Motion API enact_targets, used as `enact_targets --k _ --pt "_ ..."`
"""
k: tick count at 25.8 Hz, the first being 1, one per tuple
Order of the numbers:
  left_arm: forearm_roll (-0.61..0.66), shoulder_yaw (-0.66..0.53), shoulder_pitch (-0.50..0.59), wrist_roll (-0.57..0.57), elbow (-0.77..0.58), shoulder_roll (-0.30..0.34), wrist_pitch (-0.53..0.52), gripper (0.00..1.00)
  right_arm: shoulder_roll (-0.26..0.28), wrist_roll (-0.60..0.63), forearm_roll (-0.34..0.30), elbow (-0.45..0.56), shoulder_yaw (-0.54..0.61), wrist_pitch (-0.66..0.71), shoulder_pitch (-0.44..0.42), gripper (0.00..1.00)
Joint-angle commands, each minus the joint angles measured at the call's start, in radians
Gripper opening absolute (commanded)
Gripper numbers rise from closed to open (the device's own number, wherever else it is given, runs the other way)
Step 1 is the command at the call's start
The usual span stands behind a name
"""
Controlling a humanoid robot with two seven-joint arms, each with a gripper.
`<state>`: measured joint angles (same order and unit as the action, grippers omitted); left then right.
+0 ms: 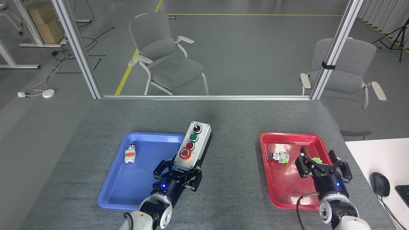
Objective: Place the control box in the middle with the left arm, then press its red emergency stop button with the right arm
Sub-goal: 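Drag the control box off the blue tray toward the table middle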
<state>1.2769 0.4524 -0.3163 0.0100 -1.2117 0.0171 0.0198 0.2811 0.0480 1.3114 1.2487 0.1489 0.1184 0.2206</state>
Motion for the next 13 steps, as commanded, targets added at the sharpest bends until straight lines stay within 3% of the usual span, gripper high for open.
enact_targets --k 1,7,13 --pt "0.002 0.095 0.005 -0.031 0.003 -0.009 0.032 0.00 0.001 0.003 0.000 0.000 0.000 0.000 0.002 0.99" --pt "0.006 0.134 -0.017 -0.061 0.080 -0.078 0.055 0.00 -0.005 -0.004 0.000 -0.005 0.000 0.000 0.000 0.99" --pt "0.058 0.183 -0.076 -0.065 0.238 -0.146 0.058 0.00 -0.006 -0.005 0.000 -0.008 0.000 0.003 0.002 0.99"
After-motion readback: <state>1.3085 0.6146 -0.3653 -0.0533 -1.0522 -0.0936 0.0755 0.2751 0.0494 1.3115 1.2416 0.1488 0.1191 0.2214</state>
